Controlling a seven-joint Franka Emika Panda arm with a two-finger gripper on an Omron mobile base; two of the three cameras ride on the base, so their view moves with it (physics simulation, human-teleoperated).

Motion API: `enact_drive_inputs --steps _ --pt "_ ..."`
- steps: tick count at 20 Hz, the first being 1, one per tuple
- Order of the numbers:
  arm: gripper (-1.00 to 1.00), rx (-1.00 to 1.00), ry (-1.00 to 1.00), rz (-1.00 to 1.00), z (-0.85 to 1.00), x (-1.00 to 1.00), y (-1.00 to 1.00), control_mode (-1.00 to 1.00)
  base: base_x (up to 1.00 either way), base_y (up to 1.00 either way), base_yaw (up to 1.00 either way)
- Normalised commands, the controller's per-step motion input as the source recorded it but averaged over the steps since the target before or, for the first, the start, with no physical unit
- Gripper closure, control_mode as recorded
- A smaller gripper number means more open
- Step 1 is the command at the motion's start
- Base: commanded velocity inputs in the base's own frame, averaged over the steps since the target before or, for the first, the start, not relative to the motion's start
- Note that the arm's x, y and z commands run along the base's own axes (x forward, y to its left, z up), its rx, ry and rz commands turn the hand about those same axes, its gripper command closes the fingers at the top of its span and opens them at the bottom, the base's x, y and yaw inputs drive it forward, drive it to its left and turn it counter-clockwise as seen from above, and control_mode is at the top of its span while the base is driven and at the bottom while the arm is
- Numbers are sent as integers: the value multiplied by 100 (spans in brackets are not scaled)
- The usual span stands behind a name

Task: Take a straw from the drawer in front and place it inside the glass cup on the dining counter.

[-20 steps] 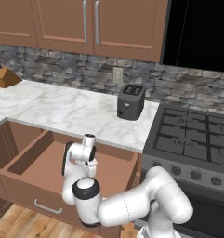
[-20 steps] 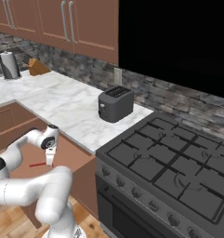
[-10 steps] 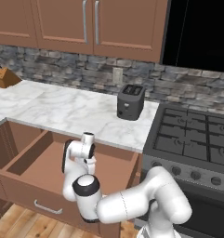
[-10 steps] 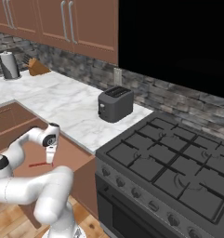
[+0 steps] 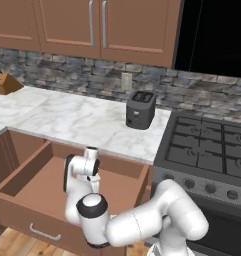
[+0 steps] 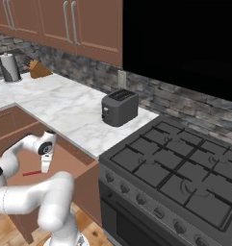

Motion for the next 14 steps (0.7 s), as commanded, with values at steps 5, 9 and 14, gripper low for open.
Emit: enact_drive_inputs --steps 5,9,14 --pt "100 0 -7 0 -27 -64 0 -100 0 0 0" --pt "100 0 -11 0 -24 -62 0 -100 0 0 0" --pt "100 0 -11 0 -34 -49 -4 -100 0 0 0"
